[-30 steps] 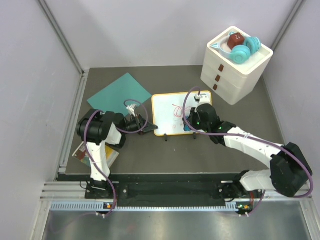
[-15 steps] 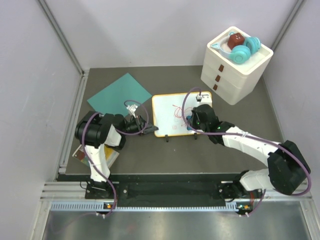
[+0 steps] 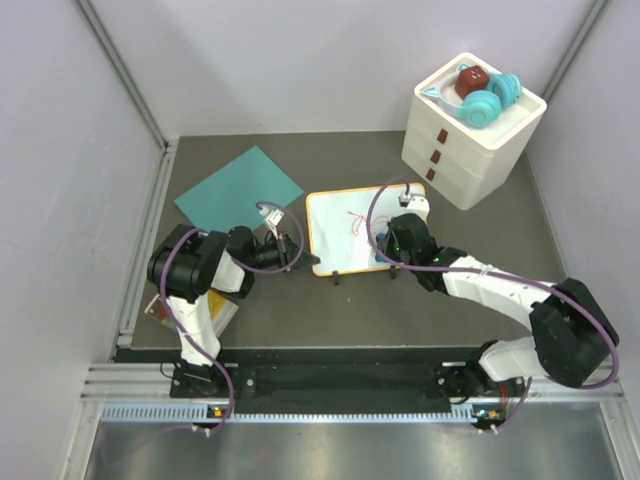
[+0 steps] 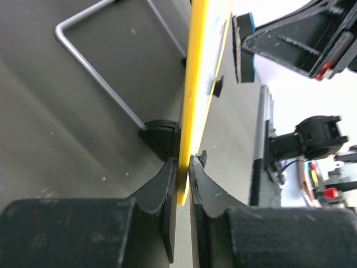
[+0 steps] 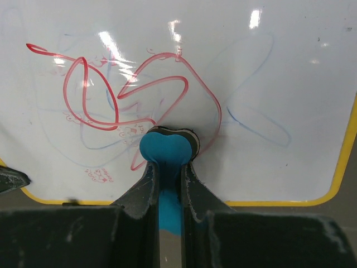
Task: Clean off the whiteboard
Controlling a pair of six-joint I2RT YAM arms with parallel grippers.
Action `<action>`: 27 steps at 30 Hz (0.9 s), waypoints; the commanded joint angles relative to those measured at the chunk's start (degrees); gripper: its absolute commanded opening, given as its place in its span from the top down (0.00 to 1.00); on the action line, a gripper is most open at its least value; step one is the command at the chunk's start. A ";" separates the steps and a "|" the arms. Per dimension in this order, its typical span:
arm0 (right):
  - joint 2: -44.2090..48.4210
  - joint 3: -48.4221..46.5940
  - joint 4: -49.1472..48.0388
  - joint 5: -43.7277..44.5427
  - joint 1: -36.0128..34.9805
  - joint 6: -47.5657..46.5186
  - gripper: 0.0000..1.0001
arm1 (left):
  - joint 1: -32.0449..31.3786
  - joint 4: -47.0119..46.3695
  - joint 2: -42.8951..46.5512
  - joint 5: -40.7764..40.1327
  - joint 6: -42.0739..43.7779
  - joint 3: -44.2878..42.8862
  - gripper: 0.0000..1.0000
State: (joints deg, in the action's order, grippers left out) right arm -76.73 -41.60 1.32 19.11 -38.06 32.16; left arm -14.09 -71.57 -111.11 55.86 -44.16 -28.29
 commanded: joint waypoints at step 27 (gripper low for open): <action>-11.25 3.46 -24.52 14.29 -8.51 3.96 1.00 | -2.08 13.56 0.54 -5.49 13.31 -2.73 1.00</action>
State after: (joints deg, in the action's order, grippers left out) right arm -85.91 -37.15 -18.79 36.58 -43.79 37.56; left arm -15.16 -64.82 -110.69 55.18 -35.90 -30.74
